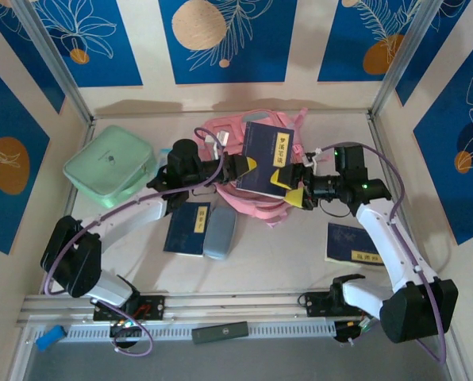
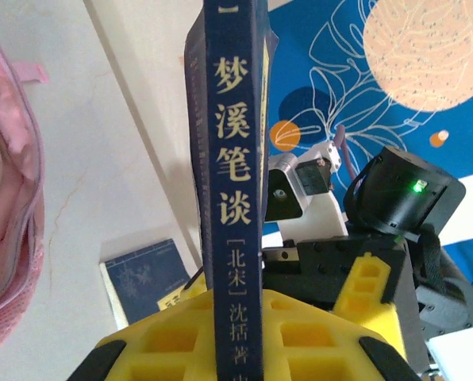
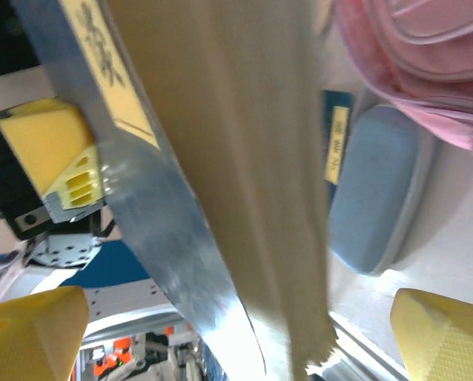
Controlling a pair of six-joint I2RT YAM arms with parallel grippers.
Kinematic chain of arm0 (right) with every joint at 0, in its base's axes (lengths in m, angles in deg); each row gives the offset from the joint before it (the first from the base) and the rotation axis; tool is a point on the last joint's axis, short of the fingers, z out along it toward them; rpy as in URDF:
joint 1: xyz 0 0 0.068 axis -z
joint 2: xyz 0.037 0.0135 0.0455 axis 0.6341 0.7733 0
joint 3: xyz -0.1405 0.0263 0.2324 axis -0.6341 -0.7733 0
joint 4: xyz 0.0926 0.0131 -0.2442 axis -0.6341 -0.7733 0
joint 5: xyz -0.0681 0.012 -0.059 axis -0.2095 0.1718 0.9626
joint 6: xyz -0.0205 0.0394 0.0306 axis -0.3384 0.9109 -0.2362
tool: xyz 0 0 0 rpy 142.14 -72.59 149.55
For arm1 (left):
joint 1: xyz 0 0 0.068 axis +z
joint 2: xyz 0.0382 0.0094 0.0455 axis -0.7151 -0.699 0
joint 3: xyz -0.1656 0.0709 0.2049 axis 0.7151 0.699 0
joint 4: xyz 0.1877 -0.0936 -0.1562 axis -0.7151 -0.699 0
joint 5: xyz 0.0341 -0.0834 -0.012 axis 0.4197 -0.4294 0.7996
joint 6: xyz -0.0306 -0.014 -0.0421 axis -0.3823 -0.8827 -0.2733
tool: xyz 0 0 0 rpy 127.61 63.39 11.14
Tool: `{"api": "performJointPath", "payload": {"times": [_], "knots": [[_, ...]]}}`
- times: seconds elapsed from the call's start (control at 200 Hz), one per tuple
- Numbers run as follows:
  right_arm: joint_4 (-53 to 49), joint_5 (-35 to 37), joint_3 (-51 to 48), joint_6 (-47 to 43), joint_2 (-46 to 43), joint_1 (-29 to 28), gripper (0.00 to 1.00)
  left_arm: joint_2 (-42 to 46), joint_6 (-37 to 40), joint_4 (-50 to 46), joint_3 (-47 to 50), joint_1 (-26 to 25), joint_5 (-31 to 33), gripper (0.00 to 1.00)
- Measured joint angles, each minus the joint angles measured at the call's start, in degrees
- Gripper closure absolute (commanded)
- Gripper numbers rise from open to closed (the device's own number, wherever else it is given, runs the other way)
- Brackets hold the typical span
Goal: Pack the student bag
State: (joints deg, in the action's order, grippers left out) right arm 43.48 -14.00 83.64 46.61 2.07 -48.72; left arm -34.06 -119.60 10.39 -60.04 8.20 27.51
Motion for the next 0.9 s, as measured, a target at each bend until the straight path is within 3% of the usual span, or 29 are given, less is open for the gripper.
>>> {"api": "performJointPath", "payload": {"times": [0.265, 0.685, 0.79, 0.9], "knots": [[7.4, -2.6, 0.0, 4.4, 1.3, -0.6, 0.42, 0.0, -1.6, -0.5, -0.8, -0.7, 3.0, 1.00], [7.9, -0.6, -0.6, 3.9, -0.2, 0.2, 0.95, 0.1, 5.3, -13.6, -3.0, -1.0, 6.9, 1.00], [5.9, 0.1, -0.6, 3.1, -0.2, 0.5, 1.00, 0.2, 8.0, -16.6, -4.5, -1.3, 7.5, 0.68], [1.8, 3.4, 0.2, 1.9, -0.6, 3.0, 1.00, 0.2, 16.0, -24.7, -7.7, -1.4, 8.6, 0.49]]}}
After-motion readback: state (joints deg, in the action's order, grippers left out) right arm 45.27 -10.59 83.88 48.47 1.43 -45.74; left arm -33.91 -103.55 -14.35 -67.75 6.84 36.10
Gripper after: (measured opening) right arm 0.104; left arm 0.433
